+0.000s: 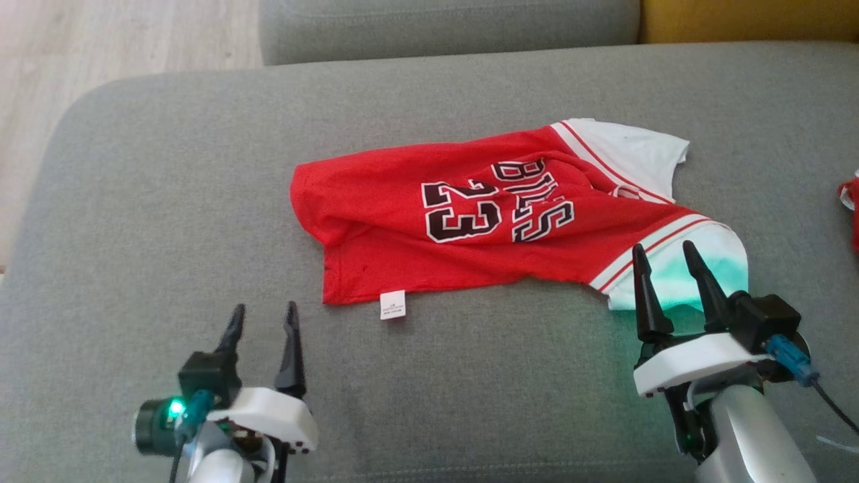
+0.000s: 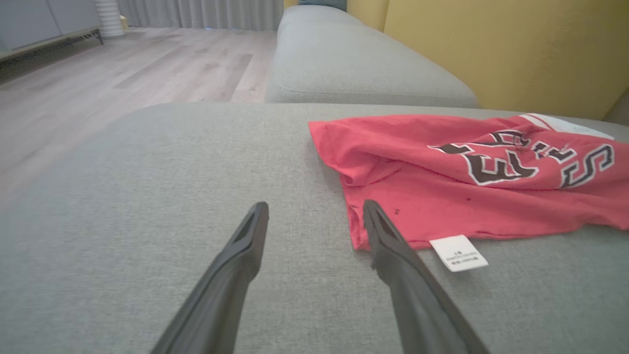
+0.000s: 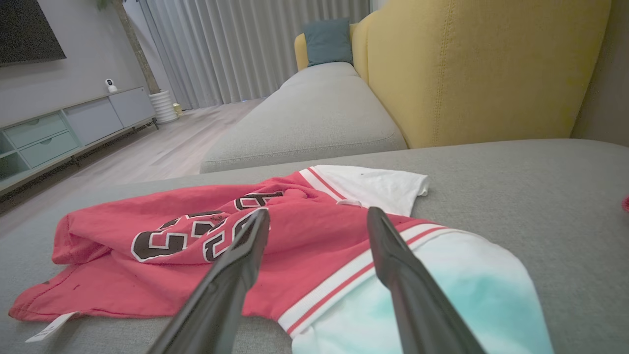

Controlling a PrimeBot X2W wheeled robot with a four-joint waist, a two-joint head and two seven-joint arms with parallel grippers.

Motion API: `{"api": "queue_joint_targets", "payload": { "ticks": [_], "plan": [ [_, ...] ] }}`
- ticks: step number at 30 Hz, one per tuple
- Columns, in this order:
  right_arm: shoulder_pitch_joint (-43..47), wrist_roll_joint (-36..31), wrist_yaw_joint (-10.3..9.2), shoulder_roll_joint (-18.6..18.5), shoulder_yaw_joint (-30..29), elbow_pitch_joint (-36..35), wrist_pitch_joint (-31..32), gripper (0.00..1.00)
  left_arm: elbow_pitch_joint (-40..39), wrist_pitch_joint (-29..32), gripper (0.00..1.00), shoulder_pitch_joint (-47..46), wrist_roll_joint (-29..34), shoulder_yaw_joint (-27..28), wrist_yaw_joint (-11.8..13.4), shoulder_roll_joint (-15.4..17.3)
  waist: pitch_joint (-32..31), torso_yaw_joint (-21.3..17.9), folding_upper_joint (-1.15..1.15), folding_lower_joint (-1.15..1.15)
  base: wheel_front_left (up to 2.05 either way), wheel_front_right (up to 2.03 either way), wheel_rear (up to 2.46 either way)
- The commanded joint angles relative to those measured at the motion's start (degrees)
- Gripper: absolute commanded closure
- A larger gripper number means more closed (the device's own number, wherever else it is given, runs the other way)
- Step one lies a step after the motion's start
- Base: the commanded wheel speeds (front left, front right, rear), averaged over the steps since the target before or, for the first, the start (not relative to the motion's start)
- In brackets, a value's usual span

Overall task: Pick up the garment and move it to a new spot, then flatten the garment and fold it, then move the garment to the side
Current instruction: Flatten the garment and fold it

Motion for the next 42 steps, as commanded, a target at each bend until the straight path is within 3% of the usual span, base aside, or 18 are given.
{"api": "queue_joint_targets", "payload": {
  "ticks": [1, 12, 29, 30, 32, 33, 42],
  "plan": [
    [-1.43, 0.13, -0.05, 0.11, 1.24, -1.51, -0.62, 0.0, -1.53, -0.29, 0.0, -1.82, -0.31, 0.96, 0.1, 0.45, 0.59, -0.3, 0.0, 0.0, 0.0, 0.0, 0.0],
    [-3.67, -0.15, -0.05, 0.11, 1.32, -1.34, -0.62, 0.0, 3.51, -0.29, 0.0, -6.34, -4.36, -2.31, -0.46, 0.45, 4.92, -4.09, 0.0, 0.0, 0.0, 0.0, 0.0],
    [-5.79, 0.53, -0.05, 0.11, -1.46, -3.4, -0.62, 0.0, 12.38, -0.29, 0.02, -12.29, -4.28, 0.53, 0.55, 0.45, 10.79, -9.07, 0.0, 0.0, 0.0, 0.0, 0.0],
    [-5.83, 0.53, -0.05, 0.11, -1.79, -3.39, -0.62, 0.0, 12.63, -0.29, 0.2, -12.3, -4.33, 0.5, 0.51, 0.45, 10.88, -9.12, 0.0, 0.0, 0.0, 0.0, 0.0],
    [-5.89, 0.39, -0.05, 0.11, -2.45, -3.38, -0.62, 0.0, 13.02, -0.29, 0.96, -12.33, -4.32, 0.25, 0.39, 0.45, 11.04, -9.09, 0.0, 0.0, 0.0, 0.0, 0.0],
    [-5.89, 0.31, -0.05, 0.11, -2.87, -3.32, -0.62, 0.0, 13.15, -0.29, 1.0, -12.29, -4.28, 0.01, 0.3, 0.45, 11.07, -9.0, 0.0, 0.0, 0.0, 0.0, 0.0],
    [-4.25, -1.28, -0.05, 0.12, -6.21, 0.1, -0.62, 0.0, 12.24, -0.29, 1.0, -11.06, -4.86, -1.16, 0.4, 0.45, 10.43, -8.03, 0.0, 0.0, 0.0, 0.0, 0.0]
  ]
}}
